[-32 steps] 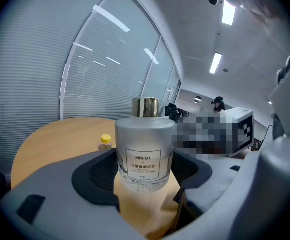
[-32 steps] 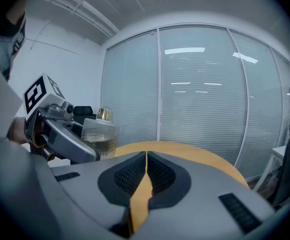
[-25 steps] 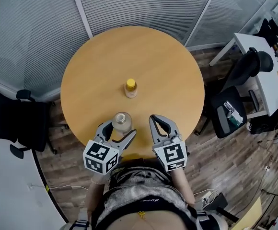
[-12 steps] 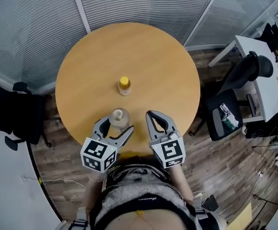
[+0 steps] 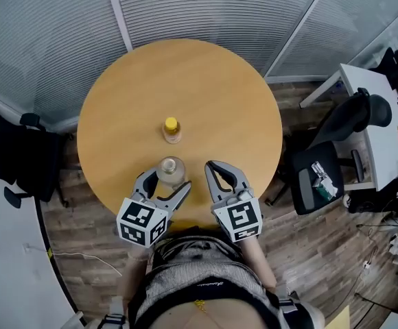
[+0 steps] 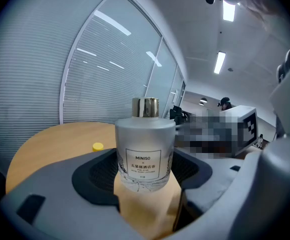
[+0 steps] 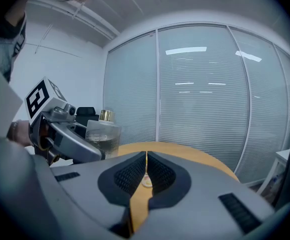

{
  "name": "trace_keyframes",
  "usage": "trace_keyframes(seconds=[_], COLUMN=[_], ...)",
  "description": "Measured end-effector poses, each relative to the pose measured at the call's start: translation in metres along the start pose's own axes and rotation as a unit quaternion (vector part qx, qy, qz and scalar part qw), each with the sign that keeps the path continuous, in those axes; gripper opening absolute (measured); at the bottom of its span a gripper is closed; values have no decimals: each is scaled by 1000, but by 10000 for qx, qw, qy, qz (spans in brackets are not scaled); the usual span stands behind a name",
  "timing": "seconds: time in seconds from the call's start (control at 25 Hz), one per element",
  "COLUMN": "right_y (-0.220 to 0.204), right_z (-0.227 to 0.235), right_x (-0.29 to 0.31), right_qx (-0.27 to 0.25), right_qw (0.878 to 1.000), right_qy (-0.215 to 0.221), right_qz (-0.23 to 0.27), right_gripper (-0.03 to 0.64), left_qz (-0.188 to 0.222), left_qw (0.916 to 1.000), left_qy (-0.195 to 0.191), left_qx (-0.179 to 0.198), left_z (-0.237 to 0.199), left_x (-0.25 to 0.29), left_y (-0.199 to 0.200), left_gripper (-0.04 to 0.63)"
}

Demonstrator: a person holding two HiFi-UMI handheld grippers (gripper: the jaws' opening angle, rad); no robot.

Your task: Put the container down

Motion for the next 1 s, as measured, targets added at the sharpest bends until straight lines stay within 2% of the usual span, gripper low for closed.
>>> trace_keyframes(seconds=[0.56, 1.0], right_y=[-7, -14], right_z=[11, 16], right_x=[-4, -4], right_qx=[-74, -64], right_qw=[9998, 9997], right_qy=[133, 51], right_qz=[-109, -227], right_gripper=[21, 21], left_qz=[21, -66], left_qw=[10000, 9999], left_qy=[63, 45], left_qx=[70, 118], left_z=[8, 4], left_x=[17, 28], left_y=[2, -7], left_gripper=[339, 339])
Point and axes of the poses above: the fingertips, and each gripper's own axes: x forward along the fingers, z to its right, y out of its top, the point moved 1 cm from there along -x, backward along the fingers, and after that the axes turned 4 degrees about -x, right-handed, at the moved point
